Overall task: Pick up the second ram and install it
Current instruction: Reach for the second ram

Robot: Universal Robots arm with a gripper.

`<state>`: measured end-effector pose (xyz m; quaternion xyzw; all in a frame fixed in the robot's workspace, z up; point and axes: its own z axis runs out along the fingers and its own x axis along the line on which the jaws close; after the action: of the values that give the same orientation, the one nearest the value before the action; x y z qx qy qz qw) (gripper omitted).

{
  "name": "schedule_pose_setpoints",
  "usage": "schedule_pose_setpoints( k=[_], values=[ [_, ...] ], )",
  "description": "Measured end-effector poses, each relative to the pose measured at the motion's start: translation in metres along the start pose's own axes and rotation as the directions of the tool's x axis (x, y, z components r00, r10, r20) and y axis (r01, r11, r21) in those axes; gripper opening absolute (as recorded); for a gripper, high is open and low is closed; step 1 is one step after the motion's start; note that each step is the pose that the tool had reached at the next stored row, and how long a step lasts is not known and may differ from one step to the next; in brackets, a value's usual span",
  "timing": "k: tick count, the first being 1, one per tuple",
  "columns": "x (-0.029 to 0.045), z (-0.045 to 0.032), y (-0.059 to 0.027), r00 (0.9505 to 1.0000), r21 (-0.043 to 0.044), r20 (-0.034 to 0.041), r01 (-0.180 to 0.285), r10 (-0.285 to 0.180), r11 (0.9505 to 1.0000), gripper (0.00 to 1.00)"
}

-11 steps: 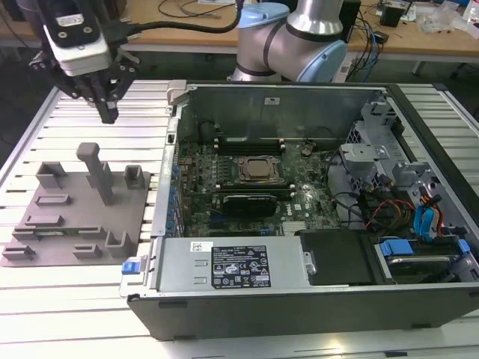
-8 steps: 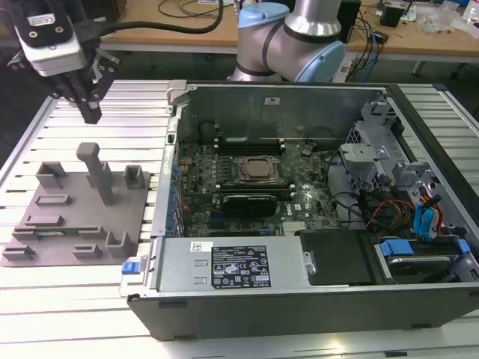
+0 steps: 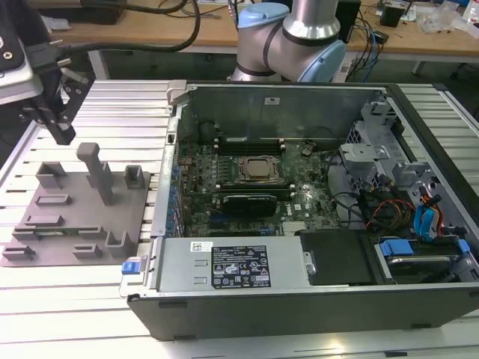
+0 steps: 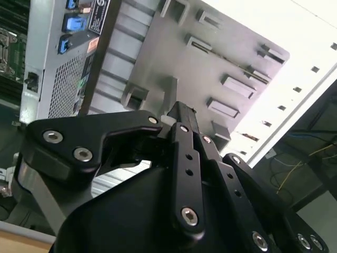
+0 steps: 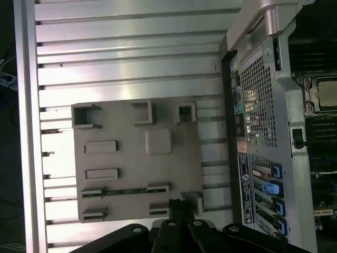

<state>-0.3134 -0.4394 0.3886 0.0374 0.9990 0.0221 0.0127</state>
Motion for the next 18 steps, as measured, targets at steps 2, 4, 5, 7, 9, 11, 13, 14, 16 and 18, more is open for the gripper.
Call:
schedule_pose_setpoints(
  k=[2, 4, 5, 7, 9, 11, 13, 14, 16, 18],
  values=[
    [-0.0005, 0.0029, -0.0071, 1.0000, 0.0000, 0.0001, 0.000, 0.000, 1.0000, 0.08],
    [-0.0009, 0.0044, -0.0145, 1.0000, 0.0000, 0.0001, 0.000, 0.000, 1.0000, 0.08],
    [-0.0011, 0.0048, -0.0177, 1.0000, 0.0000, 0.0000, 0.000, 0.000, 1.0000, 0.08],
    [-0.0012, 0.0063, -0.0266, 1.0000, 0.0000, 0.0000, 0.000, 0.000, 1.0000, 0.08],
    [-0.0008, 0.0075, -0.0306, 1.0000, 0.0001, 0.0000, 0.000, 0.000, 1.0000, 0.08],
    [0.0030, 0.0097, -0.0327, 1.0000, 0.0001, 0.0001, 0.000, 0.000, 1.0000, 0.08],
    [0.0077, 0.0109, -0.0337, 1.0000, 0.0001, 0.0000, 0.000, 0.000, 1.0000, 0.08],
    [0.0099, 0.0114, -0.0340, 1.0000, 0.0001, 0.0000, 0.000, 0.000, 1.0000, 0.08],
    [0.0176, 0.0134, -0.0355, 1.0000, 0.0001, 0.0000, 0.000, 0.000, 1.0000, 0.08],
    [0.0190, 0.0158, -0.0362, 1.0000, 0.0000, 0.0000, 0.000, 0.000, 1.0000, 0.08]
  ],
)
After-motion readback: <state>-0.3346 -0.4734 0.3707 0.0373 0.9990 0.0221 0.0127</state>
